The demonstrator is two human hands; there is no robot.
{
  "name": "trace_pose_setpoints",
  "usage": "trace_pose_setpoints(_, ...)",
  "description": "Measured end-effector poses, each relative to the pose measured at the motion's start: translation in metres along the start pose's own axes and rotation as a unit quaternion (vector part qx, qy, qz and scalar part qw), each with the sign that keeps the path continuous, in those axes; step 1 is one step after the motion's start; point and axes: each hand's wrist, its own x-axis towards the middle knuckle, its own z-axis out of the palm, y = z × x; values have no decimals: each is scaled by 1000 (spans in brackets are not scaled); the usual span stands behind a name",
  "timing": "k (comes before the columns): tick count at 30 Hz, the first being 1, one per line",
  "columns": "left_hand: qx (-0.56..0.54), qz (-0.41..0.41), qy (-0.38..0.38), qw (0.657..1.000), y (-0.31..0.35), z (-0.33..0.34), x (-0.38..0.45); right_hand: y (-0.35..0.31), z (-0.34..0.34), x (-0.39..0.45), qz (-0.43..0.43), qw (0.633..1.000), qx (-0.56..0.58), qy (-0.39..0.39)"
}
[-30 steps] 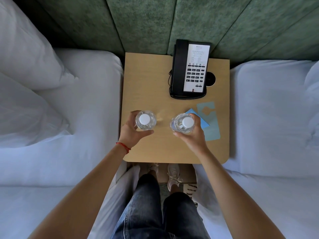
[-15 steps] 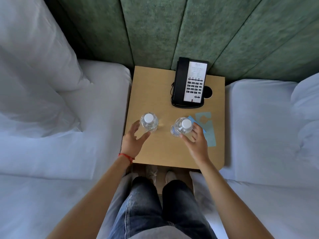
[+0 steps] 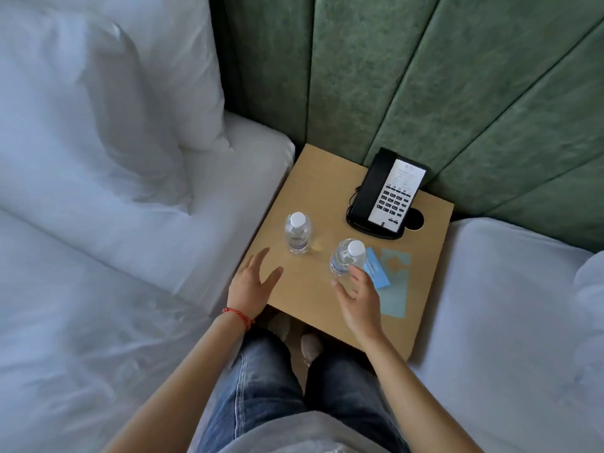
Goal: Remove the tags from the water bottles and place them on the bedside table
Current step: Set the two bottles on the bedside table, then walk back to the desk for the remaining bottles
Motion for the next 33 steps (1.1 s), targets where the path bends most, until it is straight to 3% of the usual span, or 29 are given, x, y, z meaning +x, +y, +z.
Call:
trace_pose_setpoints(5, 1, -43, 47, 998, 1, 9, -47, -5, -20, 4, -126, 983, -109, -83)
trace_pose_setpoints(14, 39, -94, 180, 978, -14, 4, -123, -22, -12, 3, -290, 896, -263, -210)
trace_pose_setpoints(23, 10, -189, 266, 945, -45, 6, -191, -33, 36, -36, -379, 812, -310, -318)
trace_pose_setpoints(33, -10, -263, 339, 903, -101, 3, -293, -36, 101, -117, -454, 728, -346, -379)
